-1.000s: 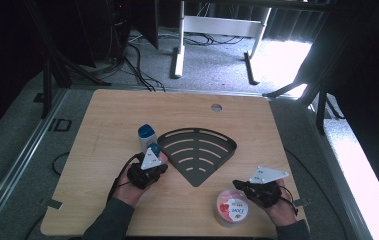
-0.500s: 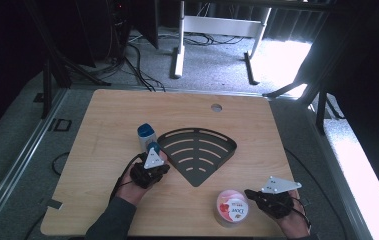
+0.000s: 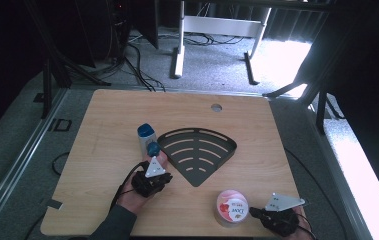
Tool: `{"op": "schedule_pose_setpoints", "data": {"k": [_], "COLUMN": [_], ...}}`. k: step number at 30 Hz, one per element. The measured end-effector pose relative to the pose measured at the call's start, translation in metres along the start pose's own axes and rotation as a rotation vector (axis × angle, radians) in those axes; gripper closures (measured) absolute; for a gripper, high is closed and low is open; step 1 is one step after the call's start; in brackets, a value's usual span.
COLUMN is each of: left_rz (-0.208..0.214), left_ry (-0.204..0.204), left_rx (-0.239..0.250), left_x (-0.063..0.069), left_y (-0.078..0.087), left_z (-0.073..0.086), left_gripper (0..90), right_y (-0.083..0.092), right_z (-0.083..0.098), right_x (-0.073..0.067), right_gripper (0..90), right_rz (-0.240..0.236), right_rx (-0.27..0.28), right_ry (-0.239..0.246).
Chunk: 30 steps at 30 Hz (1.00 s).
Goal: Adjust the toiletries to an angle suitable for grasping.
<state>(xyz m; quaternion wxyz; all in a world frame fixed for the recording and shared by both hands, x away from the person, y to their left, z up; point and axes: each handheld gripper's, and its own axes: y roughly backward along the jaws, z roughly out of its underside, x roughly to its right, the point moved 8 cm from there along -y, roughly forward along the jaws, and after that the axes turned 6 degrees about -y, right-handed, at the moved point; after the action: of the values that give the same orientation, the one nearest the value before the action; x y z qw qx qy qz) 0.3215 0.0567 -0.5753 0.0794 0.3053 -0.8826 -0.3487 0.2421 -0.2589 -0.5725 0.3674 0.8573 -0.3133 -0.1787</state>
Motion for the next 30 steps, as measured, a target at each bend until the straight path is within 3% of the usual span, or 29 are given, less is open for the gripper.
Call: {"op": "schedule_pose_setpoints", "data": {"k": [4,11,19,30], "left_rz": [0.015,0.042,0.08,0.118], "left_ry": [-0.009,-0.028,-0.069,-0.1], "left_rx": [-0.009,-0.01,-0.02,-0.024], "left_x": [0.006,0.019,0.035,0.048], "left_y": [-0.003,-0.006,-0.011,-0.015], "left_z": [0.0,-0.002,-0.005,-0.005], "left_gripper": [82.3,80.6,78.6,74.5], "right_y": [-0.002,-0.003,-0.017,-0.035], "right_z": [0.008,0.008,-0.01,-0.032], "right_x": [-0.012,-0.014,-0.02,-0.025], "right_gripper": [90.0,90.0,90.0,90.0], "right_rz": [-0.028,-0.044,-0.062,-0.1], "right_rx": [-0.02,-0.006,-0.006,-0.009], "right_ry": [0.008,-0.002,0.04,0.094]}}
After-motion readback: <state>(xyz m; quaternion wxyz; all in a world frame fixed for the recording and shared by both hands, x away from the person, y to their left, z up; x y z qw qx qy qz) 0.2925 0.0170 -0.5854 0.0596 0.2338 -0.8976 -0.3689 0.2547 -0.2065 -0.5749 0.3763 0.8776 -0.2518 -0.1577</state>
